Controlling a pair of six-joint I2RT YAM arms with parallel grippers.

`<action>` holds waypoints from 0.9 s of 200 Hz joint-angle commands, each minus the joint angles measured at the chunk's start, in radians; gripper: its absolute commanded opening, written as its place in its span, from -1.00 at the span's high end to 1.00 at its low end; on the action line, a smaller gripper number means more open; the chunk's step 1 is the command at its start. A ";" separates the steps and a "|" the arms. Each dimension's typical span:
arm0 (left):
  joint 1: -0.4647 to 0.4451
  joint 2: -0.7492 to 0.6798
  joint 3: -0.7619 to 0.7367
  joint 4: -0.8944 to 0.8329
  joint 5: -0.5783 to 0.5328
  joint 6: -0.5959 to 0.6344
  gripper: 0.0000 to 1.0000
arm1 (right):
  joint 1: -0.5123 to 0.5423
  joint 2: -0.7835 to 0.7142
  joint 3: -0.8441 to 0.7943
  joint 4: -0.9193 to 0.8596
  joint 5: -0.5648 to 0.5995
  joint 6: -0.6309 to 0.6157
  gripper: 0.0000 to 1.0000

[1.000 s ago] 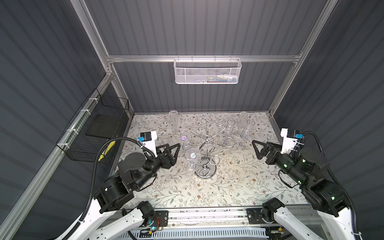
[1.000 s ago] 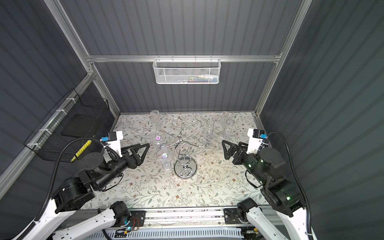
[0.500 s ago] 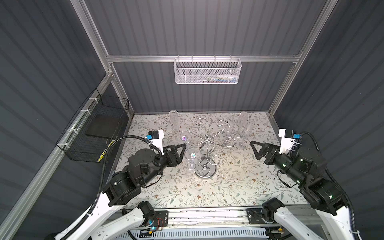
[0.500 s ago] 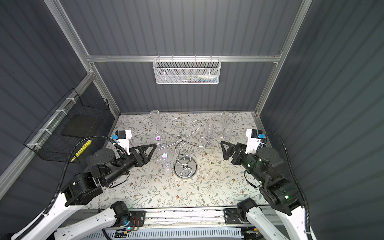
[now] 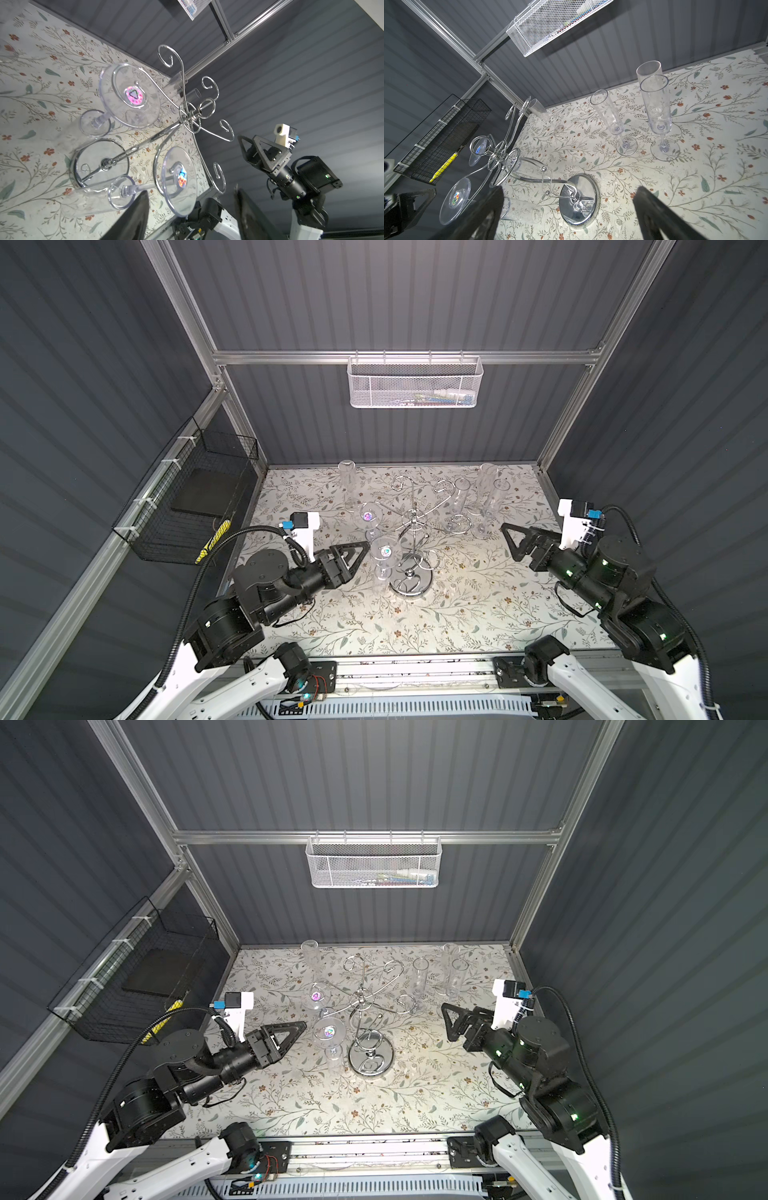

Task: Take the wine glass off the wine glass rack
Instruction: 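Reach the left gripper to the base of a flute glass hanging on the rack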

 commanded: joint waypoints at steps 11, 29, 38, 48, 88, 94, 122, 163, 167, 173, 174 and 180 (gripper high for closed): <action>0.000 0.010 -0.009 -0.013 0.138 -0.085 -0.27 | 0.004 -0.008 -0.014 -0.002 -0.015 0.007 -0.98; 0.000 0.017 -0.002 -0.058 0.161 -0.087 -0.19 | 0.005 -0.012 -0.017 -0.008 -0.015 0.005 -0.98; 0.000 0.017 -0.009 -0.059 0.176 -0.098 -0.16 | 0.005 -0.014 -0.018 -0.009 -0.014 0.004 -0.98; 0.000 0.016 -0.030 -0.039 0.197 -0.119 -0.13 | 0.005 -0.017 -0.019 -0.011 -0.010 0.004 -0.98; -0.001 0.043 -0.072 0.028 0.251 -0.155 -0.03 | 0.005 -0.021 -0.023 -0.008 -0.007 0.003 -0.98; 0.000 0.048 -0.072 0.028 0.252 -0.153 -0.02 | 0.005 -0.022 -0.024 -0.009 -0.007 0.004 -0.98; -0.001 0.056 -0.067 0.030 0.223 -0.147 0.08 | 0.005 -0.019 -0.032 -0.002 -0.008 0.000 -0.98; 0.000 0.069 -0.094 0.082 0.251 -0.171 0.21 | 0.005 -0.016 -0.036 -0.001 -0.010 -0.002 -0.98; 0.000 0.071 -0.094 0.082 0.251 -0.170 0.23 | 0.004 -0.015 -0.036 -0.001 -0.010 -0.002 -0.98; -0.001 0.071 -0.092 0.083 0.249 -0.172 0.26 | 0.005 -0.015 -0.036 0.000 -0.010 -0.002 -0.98; 0.000 0.071 -0.092 0.082 0.249 -0.173 0.26 | 0.005 -0.014 -0.036 -0.001 -0.010 -0.002 -0.98; -0.001 0.071 -0.091 0.082 0.249 -0.172 0.29 | 0.005 -0.015 -0.036 0.000 -0.010 -0.003 -0.98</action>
